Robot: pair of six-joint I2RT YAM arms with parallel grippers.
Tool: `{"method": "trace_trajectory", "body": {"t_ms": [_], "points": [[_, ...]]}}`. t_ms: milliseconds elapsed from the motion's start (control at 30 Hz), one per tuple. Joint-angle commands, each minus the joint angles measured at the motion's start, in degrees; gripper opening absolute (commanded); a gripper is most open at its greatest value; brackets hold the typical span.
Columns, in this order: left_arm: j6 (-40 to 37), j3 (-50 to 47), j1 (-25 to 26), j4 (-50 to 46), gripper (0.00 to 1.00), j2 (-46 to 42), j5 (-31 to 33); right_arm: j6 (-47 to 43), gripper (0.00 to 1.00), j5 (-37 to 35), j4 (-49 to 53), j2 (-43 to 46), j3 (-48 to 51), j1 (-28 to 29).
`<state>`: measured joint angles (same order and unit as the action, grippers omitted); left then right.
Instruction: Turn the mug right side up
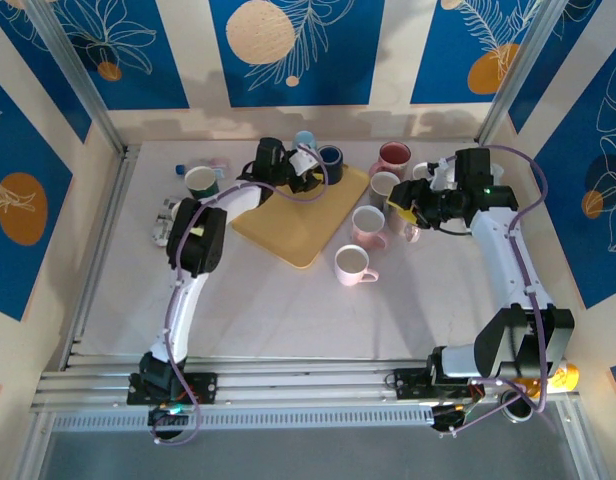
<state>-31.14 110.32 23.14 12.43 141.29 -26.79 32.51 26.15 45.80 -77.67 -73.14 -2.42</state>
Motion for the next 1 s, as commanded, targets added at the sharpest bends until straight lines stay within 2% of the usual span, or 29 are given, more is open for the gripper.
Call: {"method": "trace_trajectory", "body": {"t_ms": [0,367,600,800,967], "points": [[-2.6,3.7,-0.6,-1.0,0.63,2.5,-1.6,0.2,0.52,3.4,0.3,1.2,0.3,-0.6],[0.0,10.2,-0.7,-7.7,0.61,6.4,0.4,0.7,0.51,4.9,-0.7,0.7,0.0,-1.5],[-0.8,13.7,-0.7,-14.8,0.53,7.0,0.9,1.1,0.50,5.7,-1.2,0.8,-0.2,-2.0],[-1.6,15.5,-0.7,-20.1,0.51,7.2,3.1,1.9,0.50,6.2,-1.7,1.4,-0.3,-2.9],[0.7,17.5,-0.7,-22.3,0.51,7.8,6.3,2.0,0.50,6.6,-1.6,1.7,-0.5,-3.3]]}}
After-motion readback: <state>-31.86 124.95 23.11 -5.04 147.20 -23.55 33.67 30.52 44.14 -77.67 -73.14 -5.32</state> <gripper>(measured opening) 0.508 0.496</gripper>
